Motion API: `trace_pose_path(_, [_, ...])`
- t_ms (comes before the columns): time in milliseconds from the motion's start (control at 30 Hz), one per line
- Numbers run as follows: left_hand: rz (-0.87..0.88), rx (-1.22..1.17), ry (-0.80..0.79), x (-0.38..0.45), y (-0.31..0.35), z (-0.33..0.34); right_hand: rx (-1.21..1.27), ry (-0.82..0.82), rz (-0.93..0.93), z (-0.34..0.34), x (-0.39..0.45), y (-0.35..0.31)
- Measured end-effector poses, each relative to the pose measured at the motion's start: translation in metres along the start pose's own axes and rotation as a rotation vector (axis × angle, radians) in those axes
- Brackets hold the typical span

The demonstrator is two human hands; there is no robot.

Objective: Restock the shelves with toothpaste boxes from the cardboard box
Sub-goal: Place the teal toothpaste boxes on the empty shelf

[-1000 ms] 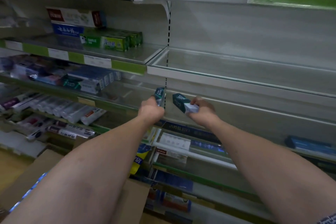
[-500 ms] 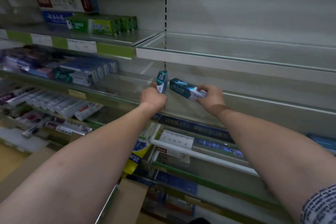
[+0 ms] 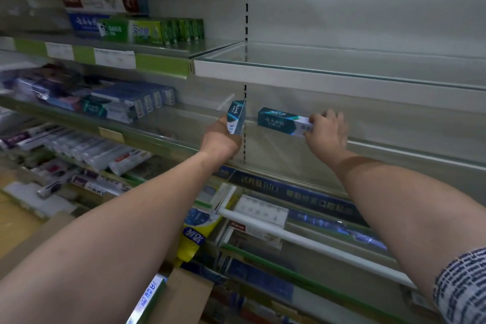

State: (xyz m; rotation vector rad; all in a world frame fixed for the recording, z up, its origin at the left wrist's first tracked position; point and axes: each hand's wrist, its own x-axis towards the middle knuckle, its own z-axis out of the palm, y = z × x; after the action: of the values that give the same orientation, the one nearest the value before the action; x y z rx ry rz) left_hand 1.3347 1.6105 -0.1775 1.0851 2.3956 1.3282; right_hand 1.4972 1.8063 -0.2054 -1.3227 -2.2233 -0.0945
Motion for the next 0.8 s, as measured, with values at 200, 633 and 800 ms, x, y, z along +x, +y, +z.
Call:
trace_pose_path(200, [0.04, 0.033, -0.001, 0.008, 0.008, 0.006, -0.025, -0.025, -0.01, 0.004, 0.012, 0.004])
trace_pose_path(633, [-0.042, 0.078, -0.062, -0.002, 0.015, 0.01, -0.022, -0.046, 0.013, -0.004, 0.01, 0.002])
trace_pose_path(800, [-0.135, 0.123, -0.096, -0.009, 0.027, 0.017, 0.064, 0.009, 0.046, -0.018, -0.008, -0.002])
